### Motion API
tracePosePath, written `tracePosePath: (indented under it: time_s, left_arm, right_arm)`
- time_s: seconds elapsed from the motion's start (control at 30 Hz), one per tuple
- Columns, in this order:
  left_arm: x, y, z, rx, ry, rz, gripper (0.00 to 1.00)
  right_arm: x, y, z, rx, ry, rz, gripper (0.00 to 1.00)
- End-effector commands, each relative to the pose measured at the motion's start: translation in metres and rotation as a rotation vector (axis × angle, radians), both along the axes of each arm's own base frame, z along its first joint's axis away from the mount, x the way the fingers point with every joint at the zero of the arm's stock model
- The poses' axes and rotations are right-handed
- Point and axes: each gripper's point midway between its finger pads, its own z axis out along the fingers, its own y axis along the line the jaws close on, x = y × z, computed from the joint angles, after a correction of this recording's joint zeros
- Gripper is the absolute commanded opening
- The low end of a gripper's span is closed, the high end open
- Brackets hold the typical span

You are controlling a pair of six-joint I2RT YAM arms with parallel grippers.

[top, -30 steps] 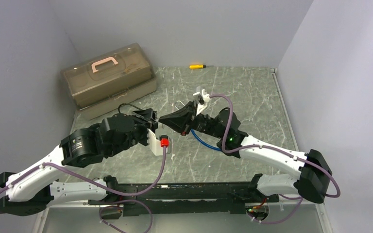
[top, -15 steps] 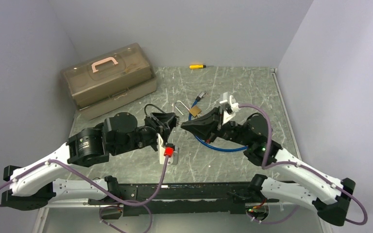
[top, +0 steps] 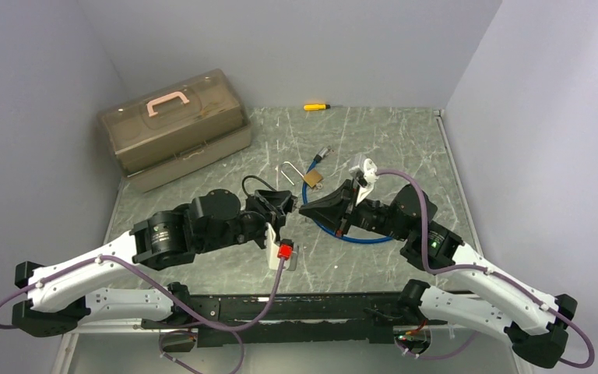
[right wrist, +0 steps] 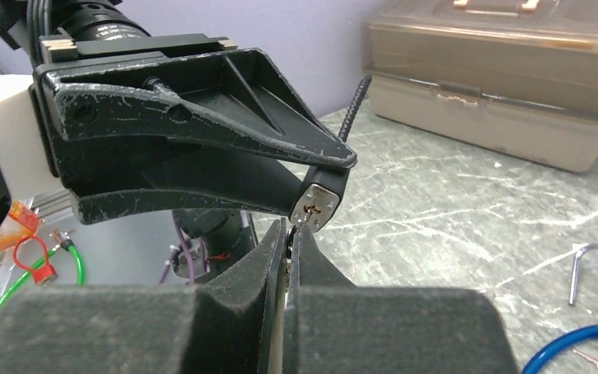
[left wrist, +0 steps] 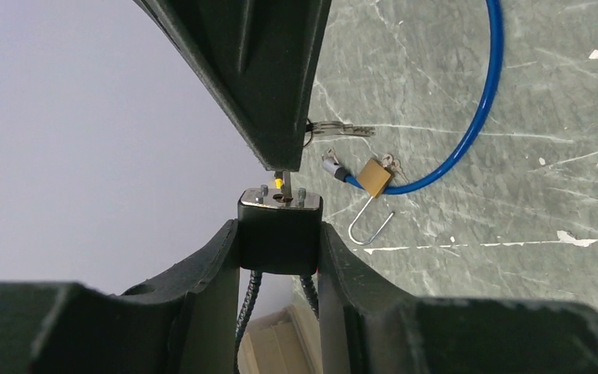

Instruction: Unlock with the key

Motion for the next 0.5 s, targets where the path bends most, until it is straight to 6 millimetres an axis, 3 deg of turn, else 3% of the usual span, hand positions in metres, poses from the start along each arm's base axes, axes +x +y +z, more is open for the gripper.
tracePosePath:
  time_s: [0.0,0.23,0.47]
  left_arm:
    - [0.006,-0.005,0.018,-0.088,-0.058,0.024,0.0]
    - [0.02,0.005,0.007,-0.118,-0.036,0.1,0.0]
    - [0.021,0.009,0.025,-0.178,-0.013,0.109,0.0]
  right_arm:
    - [0.014,-0.008,0.019,0.055,-0.003,-0.089,0.0]
    - [0.008,-0.028,0.042,0.14,-0.046,-0.13,0.0]
    - [0.003,-0.026,0.034,0.146,-0.016,-0.101,0.0]
